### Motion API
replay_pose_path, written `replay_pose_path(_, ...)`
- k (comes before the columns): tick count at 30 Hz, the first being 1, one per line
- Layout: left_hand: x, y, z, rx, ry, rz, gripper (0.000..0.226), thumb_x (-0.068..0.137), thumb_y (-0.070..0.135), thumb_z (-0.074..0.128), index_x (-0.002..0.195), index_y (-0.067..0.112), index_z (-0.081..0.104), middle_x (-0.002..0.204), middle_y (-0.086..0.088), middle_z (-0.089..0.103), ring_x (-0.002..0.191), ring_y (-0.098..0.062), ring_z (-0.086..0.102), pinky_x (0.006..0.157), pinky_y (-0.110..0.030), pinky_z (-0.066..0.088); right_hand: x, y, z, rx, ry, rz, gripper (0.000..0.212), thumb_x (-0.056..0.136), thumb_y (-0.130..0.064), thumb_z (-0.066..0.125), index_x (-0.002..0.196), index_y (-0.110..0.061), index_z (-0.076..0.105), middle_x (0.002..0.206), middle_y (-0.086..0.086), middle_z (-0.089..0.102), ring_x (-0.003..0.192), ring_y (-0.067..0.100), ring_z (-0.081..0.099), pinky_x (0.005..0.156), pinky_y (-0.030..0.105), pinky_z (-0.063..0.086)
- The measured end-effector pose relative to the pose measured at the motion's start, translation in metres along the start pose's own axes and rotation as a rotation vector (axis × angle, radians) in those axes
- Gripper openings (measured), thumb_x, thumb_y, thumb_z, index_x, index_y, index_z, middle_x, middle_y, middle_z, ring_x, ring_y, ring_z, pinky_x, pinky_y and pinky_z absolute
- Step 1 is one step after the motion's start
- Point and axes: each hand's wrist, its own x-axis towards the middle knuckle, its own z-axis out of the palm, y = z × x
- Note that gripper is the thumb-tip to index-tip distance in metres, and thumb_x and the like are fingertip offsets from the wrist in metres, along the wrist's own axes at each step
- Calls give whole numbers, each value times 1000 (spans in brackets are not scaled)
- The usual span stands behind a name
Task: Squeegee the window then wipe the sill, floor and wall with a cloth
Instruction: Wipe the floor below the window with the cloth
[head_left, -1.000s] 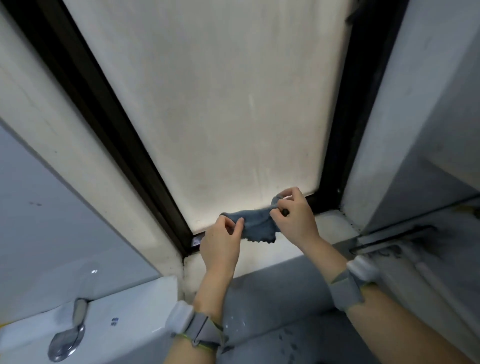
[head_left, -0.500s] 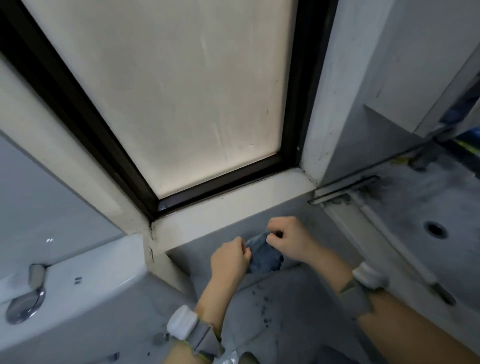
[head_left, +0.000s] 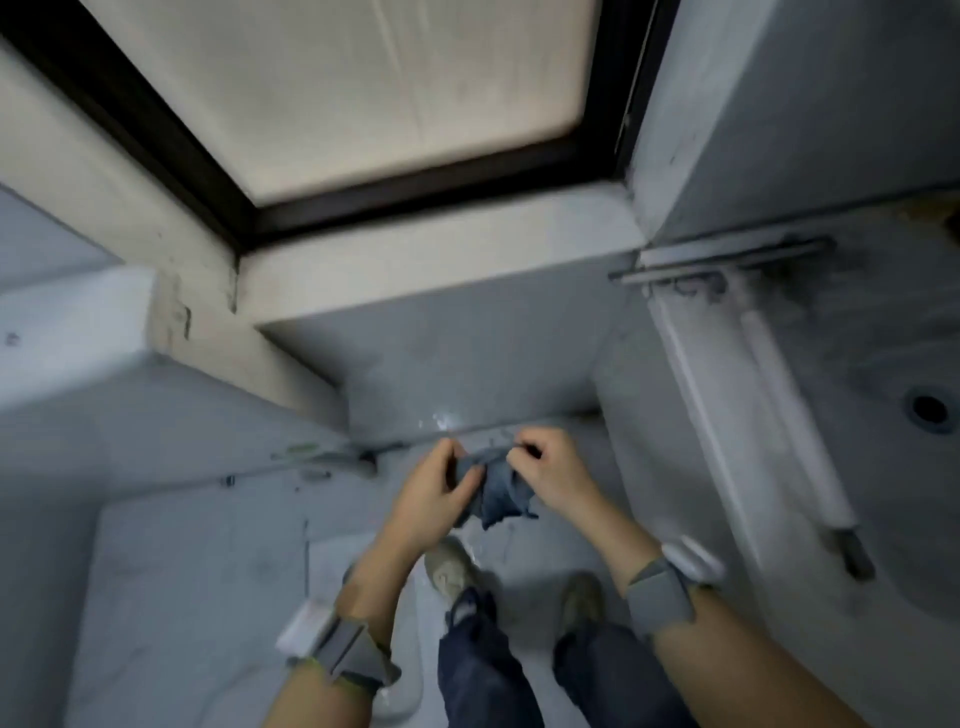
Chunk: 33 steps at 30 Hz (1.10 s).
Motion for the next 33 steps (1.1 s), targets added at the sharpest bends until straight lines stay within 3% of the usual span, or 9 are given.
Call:
replay_pose_path(4,-8,-26,29,25,-9,-51,31,85,31,67,72,26,39,64,7,50,59,-9,45,56,-31,38,-16,41,10,38,-45,159,19,64,-31,52,57,-27,35,48,-10,41,49,1,38,54,24,32)
replay_pose_path(7,-2,-77,59,78,-99,-79,39,71,42,78,72,27,42,66,5,56,62,-9,52,56,-32,41,-22,90,30,-51,-196,261,29,63,-46,61,85,-38,45,81,-5,60,75,14,60,69,36,49)
replay_pose_path(9,0,-112,79,101,-158,-98,38,67,39,80,71,30,43,66,8,57,63,-6,54,56,-32,43,-24,116,39,-164,-306,326,35,73,-35,62,106,-29,50,99,7,63,87,24,62,77,44,53)
replay_pose_path(11,2,-162,111,95,-188,-125,33,70,21,75,70,32,44,66,12,55,61,-4,52,53,-28,41,-23,162,57,-227,-332,372,10,83,-18,57,93,-19,58,89,12,63,76,24,60,73,43,53)
replay_pose_path(15,-3,-241,155,171,-217,-156,31,76,3,64,74,26,44,66,18,46,60,-4,45,49,-15,28,-32,240,100,-241,-193,461,38,84,-10,53,63,-43,49,72,-11,57,71,17,59,66,36,51)
replay_pose_path(19,5,-291,179,172,-179,-207,7,74,11,57,77,17,55,76,11,54,69,-13,52,55,-24,37,-30,279,142,-220,-156,474,19,84,-2,52,72,-17,56,63,-14,50,58,4,47,50,11,38)
replay_pose_path(23,25,-321,182,127,-170,-283,21,81,5,52,90,22,61,91,2,64,81,-20,62,74,-37,51,-14,296,151,-206,-55,439,15,85,-3,52,72,-10,54,63,-5,50,58,10,46,57,26,40)
replay_pose_path(29,65,-318,177,146,-95,-209,13,92,10,47,92,17,58,82,-1,62,77,-23,57,64,-31,40,20,314,140,-239,44,387,25,83,4,47,71,-16,54,74,1,57,71,17,53,63,25,40)
replay_pose_path(33,91,-324,176,131,-93,-155,9,92,26,57,89,18,58,79,0,60,69,-20,57,64,-33,48,43,334,142,-280,48,370,22,79,11,40,78,-3,57,78,9,56,71,19,49,62,26,37)
